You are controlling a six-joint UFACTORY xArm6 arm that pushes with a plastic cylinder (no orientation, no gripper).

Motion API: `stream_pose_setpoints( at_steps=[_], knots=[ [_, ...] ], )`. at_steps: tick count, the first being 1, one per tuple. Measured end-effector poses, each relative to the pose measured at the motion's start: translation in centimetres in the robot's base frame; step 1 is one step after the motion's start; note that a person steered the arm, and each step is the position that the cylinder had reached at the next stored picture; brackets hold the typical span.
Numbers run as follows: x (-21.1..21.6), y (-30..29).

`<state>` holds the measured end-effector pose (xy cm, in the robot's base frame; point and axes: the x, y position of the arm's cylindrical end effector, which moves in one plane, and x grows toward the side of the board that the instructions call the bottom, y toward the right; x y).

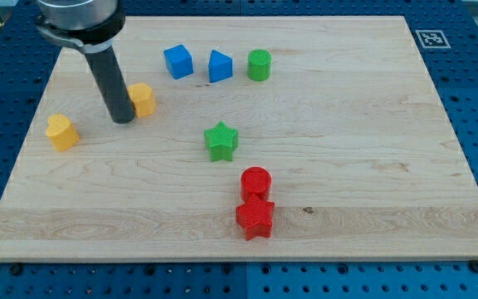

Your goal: Move the yellow hexagon a bit right

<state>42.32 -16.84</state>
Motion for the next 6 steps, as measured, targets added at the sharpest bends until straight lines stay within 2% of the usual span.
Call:
stream_pose_setpoints(
  at_steps=[2,3,4,6],
  knots=[
    [0.5,-2.1],
    [-0.8,-4.0],
    [-2.2,-4.1],
    [-1.4,-2.0]
  ],
)
